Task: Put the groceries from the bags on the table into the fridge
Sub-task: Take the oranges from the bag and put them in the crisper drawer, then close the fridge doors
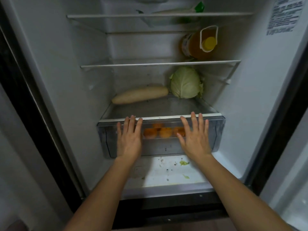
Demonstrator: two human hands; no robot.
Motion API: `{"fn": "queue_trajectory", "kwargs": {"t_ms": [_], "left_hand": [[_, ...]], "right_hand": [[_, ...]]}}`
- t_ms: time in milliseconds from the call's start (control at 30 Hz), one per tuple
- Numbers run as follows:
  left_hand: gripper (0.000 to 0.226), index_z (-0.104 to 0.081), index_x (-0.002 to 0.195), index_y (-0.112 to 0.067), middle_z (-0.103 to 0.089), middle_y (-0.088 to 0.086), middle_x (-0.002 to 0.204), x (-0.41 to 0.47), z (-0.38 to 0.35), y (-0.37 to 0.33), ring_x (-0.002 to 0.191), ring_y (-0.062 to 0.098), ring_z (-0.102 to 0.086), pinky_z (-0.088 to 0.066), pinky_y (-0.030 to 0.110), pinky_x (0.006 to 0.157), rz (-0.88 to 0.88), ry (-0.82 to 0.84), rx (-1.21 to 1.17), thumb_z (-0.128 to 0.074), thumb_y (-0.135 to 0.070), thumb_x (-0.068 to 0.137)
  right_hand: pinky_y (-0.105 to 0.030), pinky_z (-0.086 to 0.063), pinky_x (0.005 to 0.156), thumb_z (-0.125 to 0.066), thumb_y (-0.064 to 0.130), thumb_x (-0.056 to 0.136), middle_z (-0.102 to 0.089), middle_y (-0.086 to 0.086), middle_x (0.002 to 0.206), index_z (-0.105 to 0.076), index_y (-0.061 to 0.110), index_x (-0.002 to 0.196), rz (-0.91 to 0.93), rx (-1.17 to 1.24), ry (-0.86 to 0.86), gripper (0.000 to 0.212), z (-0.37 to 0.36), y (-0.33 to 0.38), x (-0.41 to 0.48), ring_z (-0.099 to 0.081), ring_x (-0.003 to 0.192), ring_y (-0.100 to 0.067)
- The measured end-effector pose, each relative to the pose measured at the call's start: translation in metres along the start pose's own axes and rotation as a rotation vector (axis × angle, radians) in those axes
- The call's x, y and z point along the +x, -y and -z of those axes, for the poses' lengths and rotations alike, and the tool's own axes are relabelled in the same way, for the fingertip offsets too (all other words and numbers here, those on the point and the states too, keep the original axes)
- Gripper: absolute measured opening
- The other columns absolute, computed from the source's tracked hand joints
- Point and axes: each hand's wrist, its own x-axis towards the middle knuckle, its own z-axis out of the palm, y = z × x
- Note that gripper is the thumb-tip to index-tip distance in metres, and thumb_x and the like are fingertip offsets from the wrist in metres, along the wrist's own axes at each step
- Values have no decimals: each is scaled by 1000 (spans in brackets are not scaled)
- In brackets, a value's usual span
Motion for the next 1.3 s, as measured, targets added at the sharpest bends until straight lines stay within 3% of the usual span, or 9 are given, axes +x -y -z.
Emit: {"fn": "queue_trajectory", "kwargs": {"t_ms": [200,333,500,567,667,800,1033,1133,1300], "left_hand": [[76,-25,154,-21,-24,12,160,8,-16,2,150,32,-14,2,54,120,12,-63,20,-60,-14,87],[78,-19,154,-23,-21,9,160,9,-3,4,149,31,-12,0,55,118,-10,46,21,-59,-22,87],[66,-30,151,-23,-23,8,160,11,39,8,149,29,-15,-5,60,117,-24,177,-71,-56,-36,91],[57,-45,143,-17,-35,13,155,0,55,7,146,31,-25,-9,61,117,-62,31,-88,-58,-34,90],[46,-60,128,-13,-55,16,139,-29,69,2,131,34,-48,-31,58,110,-111,-239,-205,-55,-32,87],[46,-60,129,-13,-53,15,140,-66,78,-16,129,34,-49,-38,53,106,-144,-378,-357,-45,-36,91],[57,-46,144,-13,-31,17,157,-138,61,-105,144,36,-29,-28,59,114,-312,-179,-516,-37,-44,96],[58,-44,145,-14,-28,17,159,-167,68,-157,146,35,-26,-27,59,115,-415,-110,-564,-33,-45,97],[60,-38,148,-15,-21,16,161,-207,87,-228,149,32,-20,-25,58,116,-642,-1,-593,-30,-46,97]], "right_hand": [[-62,-9,121,-50,49,96,-32,-20,156,-32,23,151,-4,-19,16,64,-6,-1,5,-17,149,-44],[-63,-6,121,-48,51,95,-34,-18,154,-30,25,152,0,-63,88,66,3,0,9,-20,147,-43],[-59,-3,122,-53,43,95,-16,-20,164,-12,21,160,21,-56,207,80,35,2,5,-8,152,-42],[-59,-14,121,-60,36,92,-25,-24,160,-24,15,158,12,-37,124,78,49,4,-7,-18,149,-44],[-57,-23,120,-61,34,92,-31,-25,157,-37,11,152,-6,6,19,69,67,6,-33,-26,147,-43],[-56,-24,119,-53,37,90,-25,-24,160,-37,10,152,-35,10,-95,69,94,4,-79,-22,149,-41],[-58,-16,121,-59,34,88,-25,-26,159,-42,11,149,-58,-237,-251,67,174,-54,-211,-19,150,-40],[-52,-13,123,-57,33,89,-23,-24,158,-39,13,148,-104,-296,-257,65,215,-96,-259,-20,149,-40],[-51,-22,118,-58,34,90,-18,-27,160,-29,10,151,-388,-202,-246,72,273,-152,-316,-23,146,-44]]}}
